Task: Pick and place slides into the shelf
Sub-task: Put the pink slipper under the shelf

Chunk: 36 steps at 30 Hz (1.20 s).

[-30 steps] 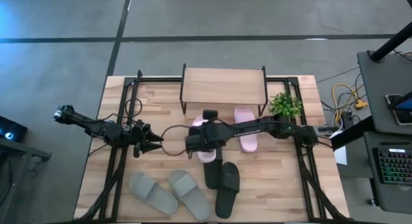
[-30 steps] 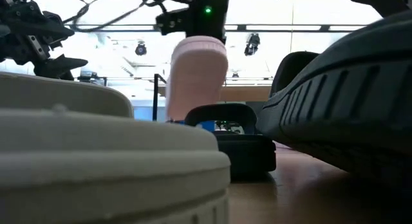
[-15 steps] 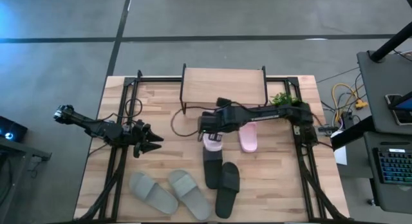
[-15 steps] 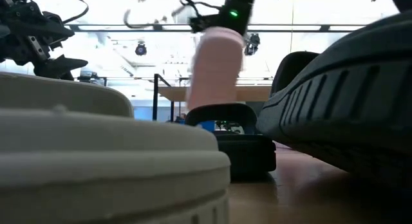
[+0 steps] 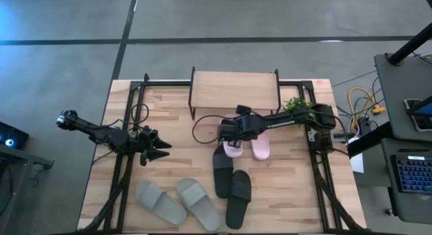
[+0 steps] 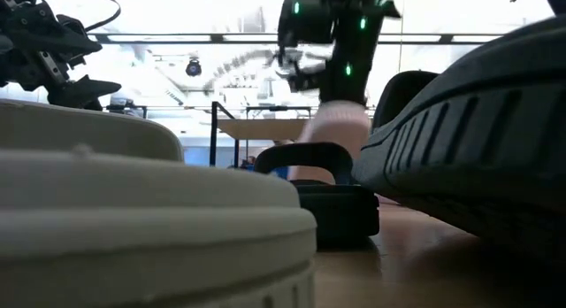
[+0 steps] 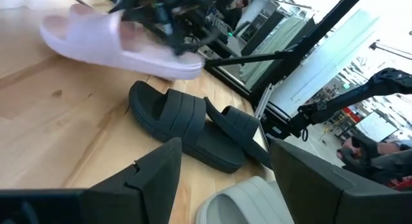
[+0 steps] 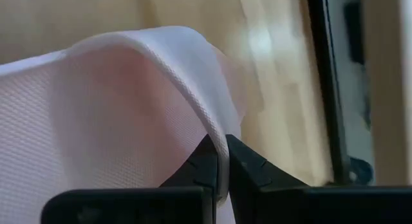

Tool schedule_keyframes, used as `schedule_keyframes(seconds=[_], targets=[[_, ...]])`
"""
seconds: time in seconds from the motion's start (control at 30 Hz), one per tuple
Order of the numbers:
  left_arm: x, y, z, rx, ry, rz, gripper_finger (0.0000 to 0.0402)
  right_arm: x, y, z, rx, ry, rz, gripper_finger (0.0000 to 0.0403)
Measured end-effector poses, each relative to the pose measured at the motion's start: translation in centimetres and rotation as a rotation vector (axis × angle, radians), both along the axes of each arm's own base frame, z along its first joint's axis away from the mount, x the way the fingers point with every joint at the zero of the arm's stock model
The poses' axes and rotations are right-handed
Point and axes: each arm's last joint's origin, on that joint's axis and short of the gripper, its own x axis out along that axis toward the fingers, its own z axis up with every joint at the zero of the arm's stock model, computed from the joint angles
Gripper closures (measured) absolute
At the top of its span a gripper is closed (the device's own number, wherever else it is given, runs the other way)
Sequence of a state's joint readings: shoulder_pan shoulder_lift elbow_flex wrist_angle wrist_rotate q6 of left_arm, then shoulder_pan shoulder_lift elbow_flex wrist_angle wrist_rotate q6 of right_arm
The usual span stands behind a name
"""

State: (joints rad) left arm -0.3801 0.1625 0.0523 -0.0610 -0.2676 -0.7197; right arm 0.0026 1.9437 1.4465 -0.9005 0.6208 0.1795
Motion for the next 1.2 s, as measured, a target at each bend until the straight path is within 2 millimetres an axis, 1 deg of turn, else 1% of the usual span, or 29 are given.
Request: schedule_keyframes(seconds=[0.07, 0.2, 0.3, 0.57, 0.73, 0.9, 0.97, 1.07, 1.2], targets=[[0.0, 0.0, 0.0, 0.000, 0.000, 0.004, 0.0178, -0.2, -0.6, -0.8, -0.042, 0.035, -0.018, 0.0390], [0.0, 0.1, 0.0, 0.004, -0.002, 0.029, 0.0178, -0.5, -1.5, -1.5, -0.110, 0.059, -0.048, 0.0390], [0.0, 0.2, 0.0, 0.007, -0.006, 0.054, 0.0178, -1.1, -2.1, -2.2, -0.122, 0.091, -0.062, 0.0390], [0.0, 0.2, 0.0, 0.010, -0.008, 0.085, 0.0178, -3.1, -2.0, -4.5, -0.139, 0.210, -0.058, 0.0390], [0.0, 0.3, 0.0, 0.013, -0.008, 0.104, 0.0178, -3.2, -2.0, -4.4, -0.155, 0.202, -0.062, 0.0390], [0.0, 0.3, 0.0, 0.015, -0.008, 0.109, 0.0178, -2.6, -2.0, -3.6, -0.157, 0.142, -0.079, 0.0390], [0.0, 0.3, 0.0, 0.015, -0.008, 0.109, 0.0178, -2.5, -1.9, -3.6, -0.153, 0.136, -0.077, 0.0388], [0.0, 0.3, 0.0, 0.015, -0.008, 0.109, 0.0178, -2.6, -1.9, -3.7, -0.128, 0.136, -0.081, 0.0370], [0.0, 0.3, 0.0, 0.017, -0.008, 0.109, 0.0178, -2.6, -1.9, -3.7, -0.126, 0.140, -0.080, 0.0325]])
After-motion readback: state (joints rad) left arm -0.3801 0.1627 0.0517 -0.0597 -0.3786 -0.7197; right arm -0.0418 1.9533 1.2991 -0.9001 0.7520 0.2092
